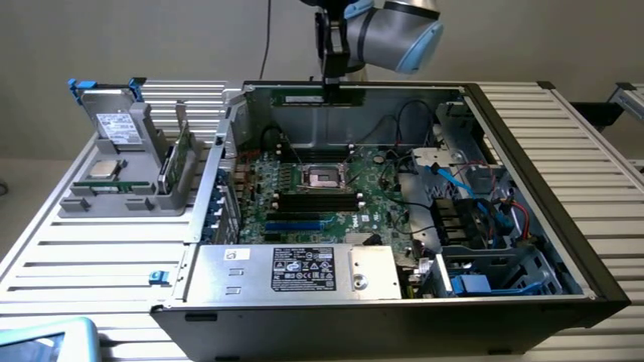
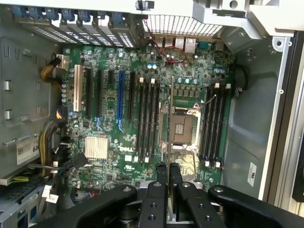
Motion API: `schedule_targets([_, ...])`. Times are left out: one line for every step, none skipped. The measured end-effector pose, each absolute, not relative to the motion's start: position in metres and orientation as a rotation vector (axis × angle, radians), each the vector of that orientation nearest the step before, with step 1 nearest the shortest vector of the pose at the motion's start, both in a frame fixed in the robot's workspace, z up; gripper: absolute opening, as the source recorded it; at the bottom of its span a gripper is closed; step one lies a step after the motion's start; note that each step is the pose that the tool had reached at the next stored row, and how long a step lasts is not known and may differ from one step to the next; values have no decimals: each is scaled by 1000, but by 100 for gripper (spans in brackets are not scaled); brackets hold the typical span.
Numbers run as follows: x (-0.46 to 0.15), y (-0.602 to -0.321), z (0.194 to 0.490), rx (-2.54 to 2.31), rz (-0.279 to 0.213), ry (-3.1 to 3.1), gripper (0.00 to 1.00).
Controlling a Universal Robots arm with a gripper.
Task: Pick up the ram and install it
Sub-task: 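Pick up the ram and move it above insertion slot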
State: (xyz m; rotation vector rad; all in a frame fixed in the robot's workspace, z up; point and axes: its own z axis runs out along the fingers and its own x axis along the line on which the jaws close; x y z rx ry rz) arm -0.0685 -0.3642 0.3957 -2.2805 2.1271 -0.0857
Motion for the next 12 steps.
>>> schedule_targets([-68, -364, 395, -2280, -87, 2129, 14])
schedule_targets([-67, -364, 395, -2279, -87, 2131, 14])
schedule_targets([-67, -364, 395, -2277, -89, 2134, 14])
schedule_targets([-67, -365, 395, -2275, -90, 2137, 14])
schedule_targets([-67, -365, 395, -2275, -92, 2139, 14])
schedule_targets([-66, -365, 395, -2274, -93, 2142, 14])
schedule_targets([-66, -365, 395, -2273, -93, 2142, 14])
schedule_targets([-66, -365, 395, -2273, -93, 2142, 14])
schedule_targets([-66, -365, 395, -2273, -93, 2142, 14])
schedule_targets([-66, -365, 395, -2273, -93, 2142, 14])
schedule_targets([-66, -365, 395, -2273, -93, 2142, 14])
schedule_targets([-66, -365, 395, -2273, -93, 2142, 14])
